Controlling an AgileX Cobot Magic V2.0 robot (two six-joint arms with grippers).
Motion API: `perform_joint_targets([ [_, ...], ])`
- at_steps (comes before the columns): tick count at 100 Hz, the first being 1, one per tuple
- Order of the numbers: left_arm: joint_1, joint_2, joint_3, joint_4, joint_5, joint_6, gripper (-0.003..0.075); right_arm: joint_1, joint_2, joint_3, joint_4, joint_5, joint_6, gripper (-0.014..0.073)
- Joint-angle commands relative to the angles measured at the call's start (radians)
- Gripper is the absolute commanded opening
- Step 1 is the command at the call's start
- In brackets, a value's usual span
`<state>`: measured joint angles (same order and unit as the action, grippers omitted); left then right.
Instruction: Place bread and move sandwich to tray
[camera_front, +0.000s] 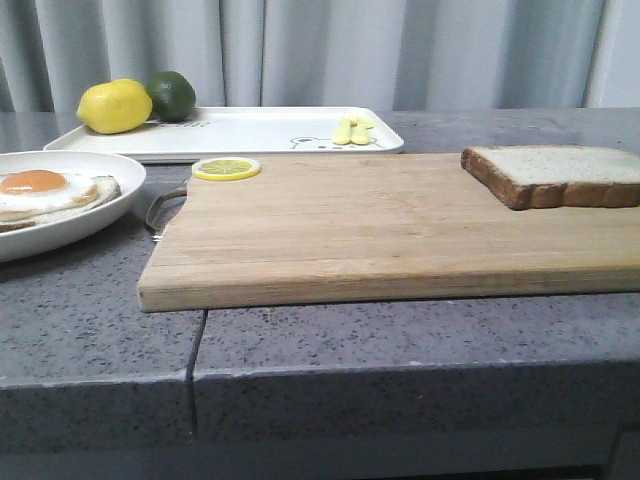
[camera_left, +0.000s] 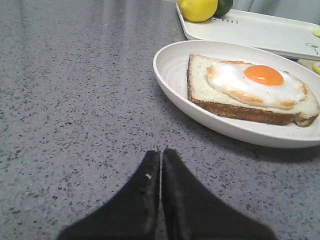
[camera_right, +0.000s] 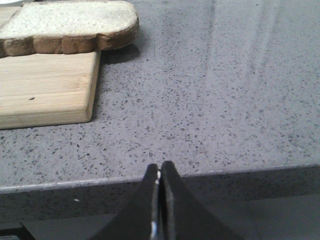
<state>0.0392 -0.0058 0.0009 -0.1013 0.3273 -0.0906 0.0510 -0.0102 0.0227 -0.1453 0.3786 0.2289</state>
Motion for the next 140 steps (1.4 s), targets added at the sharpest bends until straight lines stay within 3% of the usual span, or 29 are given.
perform_joint_targets([
  [1,0.002,-0.029,0.014,-0.003,-0.048,-0.005,-0.0020,-0.004,-0.021,0.007,-0.010,-0.033,0.002,-0.0069],
  [54,0.002,-0.029,0.014,0.037,-0.048,-0.005,-0.0020,-0.004,-0.021,0.007,-0.010,-0.033,0.002,-0.0069],
  [80,0.002,-0.029,0.014,0.190,-0.173,-0.004,-0.0020,-0.004,-0.021,0.007,-0.011,-0.044,0.002,-0.0069],
  [110,0.002,-0.029,0.014,0.188,-0.496,-0.004,-0.0020,-0.004,-0.021,0.007,-0.011,-0.333,0.002,-0.0069],
  [126,0.002,-0.029,0.014,0.188,-0.504,-0.004,-0.0020,-0.004,-0.021,0.007,-0.011,-0.447,0.002,-0.0069],
  [140,0.002,-0.029,0.014,0.188,-0.524,-0.004,-0.0020,-0.004,-0.021,0.006,-0.012,-0.464,0.002,-0.0069],
])
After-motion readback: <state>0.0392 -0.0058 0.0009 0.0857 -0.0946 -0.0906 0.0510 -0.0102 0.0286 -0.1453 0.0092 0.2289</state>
